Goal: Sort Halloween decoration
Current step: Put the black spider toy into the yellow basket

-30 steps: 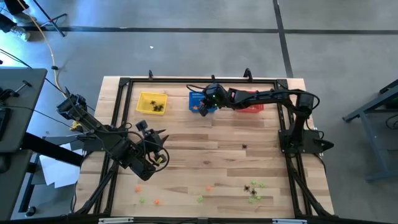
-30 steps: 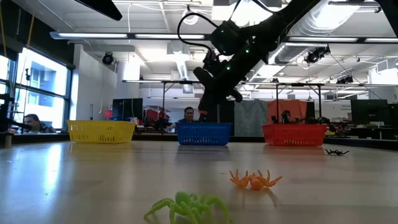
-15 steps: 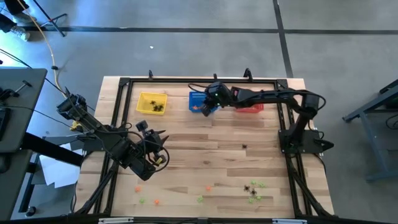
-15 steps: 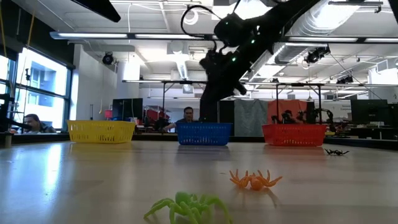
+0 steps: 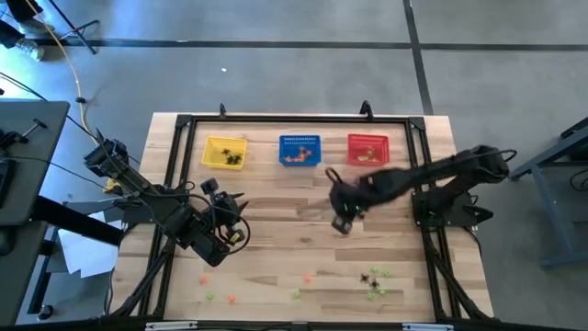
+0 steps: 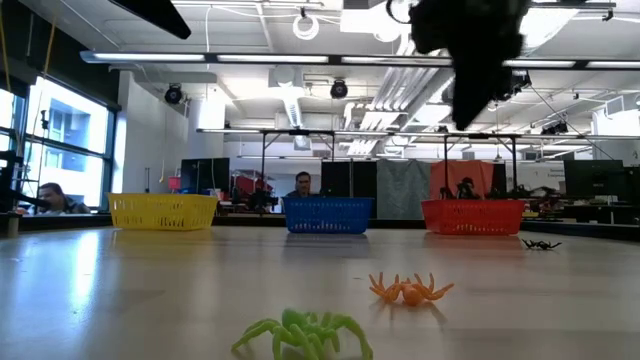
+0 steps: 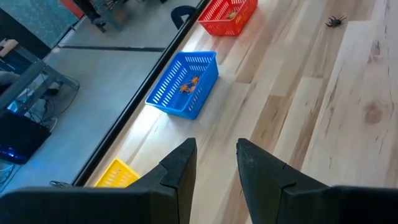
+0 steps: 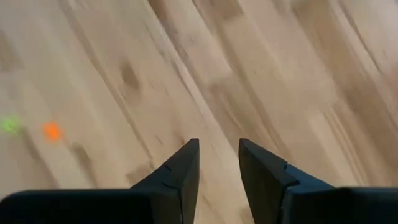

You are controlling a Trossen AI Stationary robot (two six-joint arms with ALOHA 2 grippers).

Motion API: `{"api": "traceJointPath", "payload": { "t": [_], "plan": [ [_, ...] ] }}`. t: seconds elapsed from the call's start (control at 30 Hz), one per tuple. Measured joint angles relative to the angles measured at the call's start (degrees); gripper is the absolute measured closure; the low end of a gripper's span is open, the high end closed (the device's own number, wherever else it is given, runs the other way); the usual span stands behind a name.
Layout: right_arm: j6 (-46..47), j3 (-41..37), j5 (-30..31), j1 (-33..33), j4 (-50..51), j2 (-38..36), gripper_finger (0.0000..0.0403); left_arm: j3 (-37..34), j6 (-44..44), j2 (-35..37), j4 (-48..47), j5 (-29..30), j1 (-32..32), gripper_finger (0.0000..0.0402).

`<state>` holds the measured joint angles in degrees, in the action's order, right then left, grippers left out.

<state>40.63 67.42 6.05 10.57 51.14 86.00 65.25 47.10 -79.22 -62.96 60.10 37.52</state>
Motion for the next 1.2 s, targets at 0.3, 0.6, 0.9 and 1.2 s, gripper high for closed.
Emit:
{"api": "traceJointPath", "payload": {
  "t": [0.3, 0.6, 0.9, 1.2],
  "plan": [
    [10.66, -0.06, 11.36, 8.2, 4.95, 4.62, 0.0297, 0.0, 1.47, 0.0, 0.15, 0.78, 0.0, 0.03],
    [12.08, -8.94, 5.73, 5.17, 6.14, 6.88, 0.0297, 0.0, 3.86, 0.0, 0.2, -1.23, 2.01, 0.03],
    [11.74, -19.47, 1.48, 1.29, -4.74, 6.6, 0.0297, 0.0, 4.36, 0.0, 0.22, -1.38, 2.84, 0.03],
    [7.05, -20.52, 0.23, -2.21, -8.69, 6.35, 0.0297, 0.0, 4.86, 0.0, 0.22, -1.47, 2.82, 0.03]
  ]
}}
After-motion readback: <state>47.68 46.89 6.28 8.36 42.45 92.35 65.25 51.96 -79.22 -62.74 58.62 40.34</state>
